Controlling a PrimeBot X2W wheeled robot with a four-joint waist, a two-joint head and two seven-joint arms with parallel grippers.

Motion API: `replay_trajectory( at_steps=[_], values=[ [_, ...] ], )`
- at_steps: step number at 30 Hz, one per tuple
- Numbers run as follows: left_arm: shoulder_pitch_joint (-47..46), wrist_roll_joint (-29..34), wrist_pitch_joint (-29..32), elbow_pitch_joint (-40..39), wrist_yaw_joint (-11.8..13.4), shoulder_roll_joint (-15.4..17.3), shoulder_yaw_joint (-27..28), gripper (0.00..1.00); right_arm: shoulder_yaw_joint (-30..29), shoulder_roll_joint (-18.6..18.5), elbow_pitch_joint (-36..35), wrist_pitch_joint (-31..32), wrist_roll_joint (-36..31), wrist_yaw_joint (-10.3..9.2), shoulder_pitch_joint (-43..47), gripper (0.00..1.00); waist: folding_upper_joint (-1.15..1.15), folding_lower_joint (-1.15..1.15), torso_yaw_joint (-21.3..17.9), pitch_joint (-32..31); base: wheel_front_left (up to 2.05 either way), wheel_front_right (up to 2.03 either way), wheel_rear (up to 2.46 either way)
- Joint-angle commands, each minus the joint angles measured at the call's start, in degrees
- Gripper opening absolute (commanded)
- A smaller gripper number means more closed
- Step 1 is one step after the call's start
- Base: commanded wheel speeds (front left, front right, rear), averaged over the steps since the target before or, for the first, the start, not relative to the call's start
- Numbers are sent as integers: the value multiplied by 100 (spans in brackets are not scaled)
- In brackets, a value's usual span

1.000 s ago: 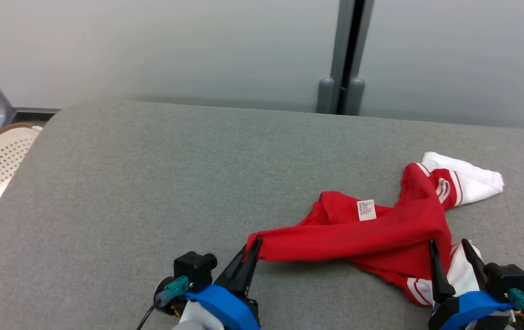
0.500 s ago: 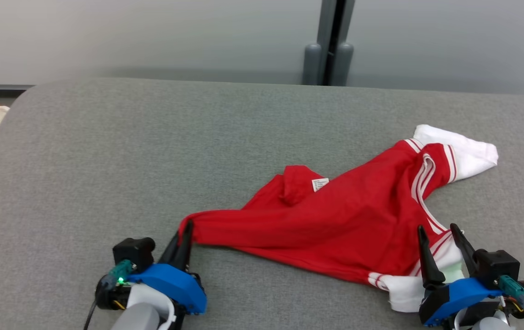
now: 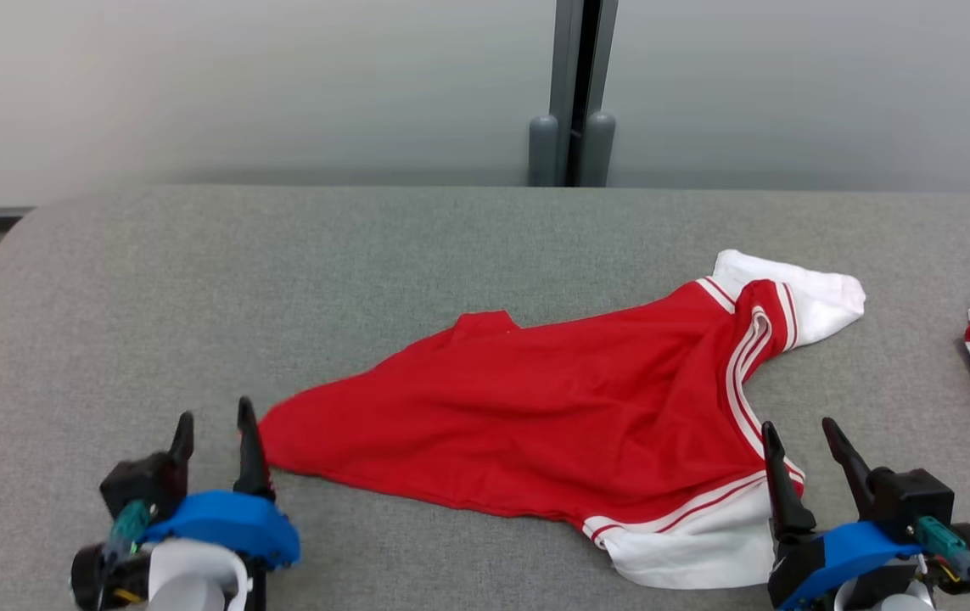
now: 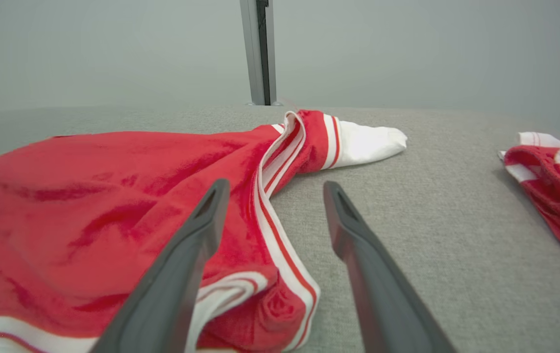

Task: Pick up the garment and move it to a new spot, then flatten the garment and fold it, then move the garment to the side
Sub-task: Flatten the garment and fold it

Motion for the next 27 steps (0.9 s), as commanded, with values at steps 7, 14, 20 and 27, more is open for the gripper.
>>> replay_trajectory(
  at_steps=[7, 14, 20, 27],
  values=[
    [912, 629, -16, -436, -4, -151, 334, 100, 122, -12, -62, -18, 65, 0, 304, 100, 0, -1, -6, -357, 0, 0, 0],
    [1394, 1106, -17, -562, -84, -195, 152, 100, 203, -13, -47, -19, 12, 0, 555, 100, 0, -1, -34, -490, 0, 0, 0],
    [1546, 1084, -17, -570, -141, -208, 40, 100, 212, -13, 77, -19, -48, 0, 638, 100, 0, -1, -58, -497, 0, 0, 0],
    [1517, 1017, -17, -586, -164, -208, -136, 100, 323, -12, 104, -18, -135, 0, 781, 100, 0, -1, -9, -505, 0, 0, 0]
  ],
)
